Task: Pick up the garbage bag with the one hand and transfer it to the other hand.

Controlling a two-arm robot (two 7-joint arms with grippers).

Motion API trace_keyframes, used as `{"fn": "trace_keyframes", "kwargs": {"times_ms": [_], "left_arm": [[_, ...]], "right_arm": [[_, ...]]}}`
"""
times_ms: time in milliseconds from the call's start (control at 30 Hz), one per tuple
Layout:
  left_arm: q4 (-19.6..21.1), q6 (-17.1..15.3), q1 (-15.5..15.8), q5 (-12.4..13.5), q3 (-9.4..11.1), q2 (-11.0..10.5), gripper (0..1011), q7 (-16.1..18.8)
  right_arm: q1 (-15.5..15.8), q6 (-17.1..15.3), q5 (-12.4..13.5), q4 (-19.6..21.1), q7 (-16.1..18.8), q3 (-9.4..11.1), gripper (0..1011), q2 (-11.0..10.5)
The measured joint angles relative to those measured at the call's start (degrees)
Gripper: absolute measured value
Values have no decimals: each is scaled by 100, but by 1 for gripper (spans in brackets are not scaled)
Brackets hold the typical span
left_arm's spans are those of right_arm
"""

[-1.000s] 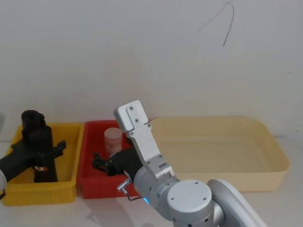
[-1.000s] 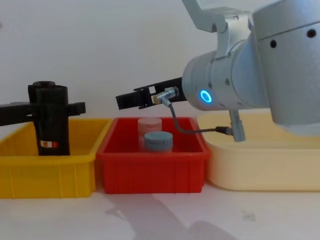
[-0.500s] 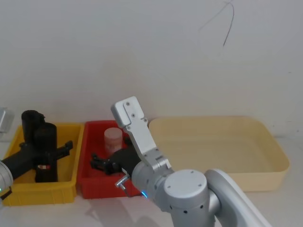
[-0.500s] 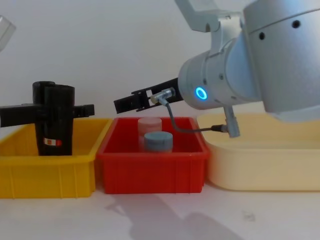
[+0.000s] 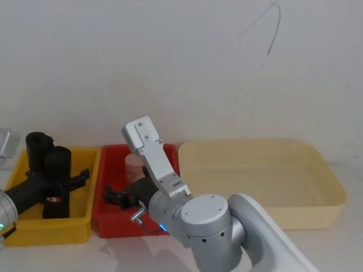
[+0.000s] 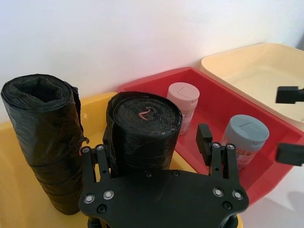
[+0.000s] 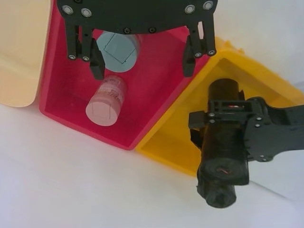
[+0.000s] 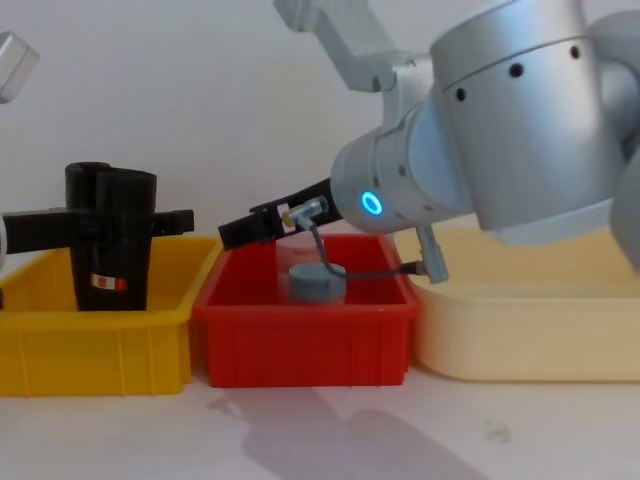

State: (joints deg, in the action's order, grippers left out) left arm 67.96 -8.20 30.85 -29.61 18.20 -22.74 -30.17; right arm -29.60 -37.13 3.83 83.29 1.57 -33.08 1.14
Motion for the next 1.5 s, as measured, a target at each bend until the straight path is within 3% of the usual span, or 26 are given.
{"fn": "trace_keyframes", "kwargs": {"times_ms": [433, 867, 1500], "left_arm": [[-24, -2, 21, -1, 15, 5, 1001, -15], [-33, -1, 29, -1, 23, 8, 1002, -22], [-36, -1, 33, -1, 22, 8, 1001, -23]], "right_arm": [[-311, 167, -194, -547, -5, -8, 1001, 36], [-499, 116, -271, -887, 15, 89, 1001, 47], [-690, -835, -51, -1163, 314, 385, 1001, 211]]}}
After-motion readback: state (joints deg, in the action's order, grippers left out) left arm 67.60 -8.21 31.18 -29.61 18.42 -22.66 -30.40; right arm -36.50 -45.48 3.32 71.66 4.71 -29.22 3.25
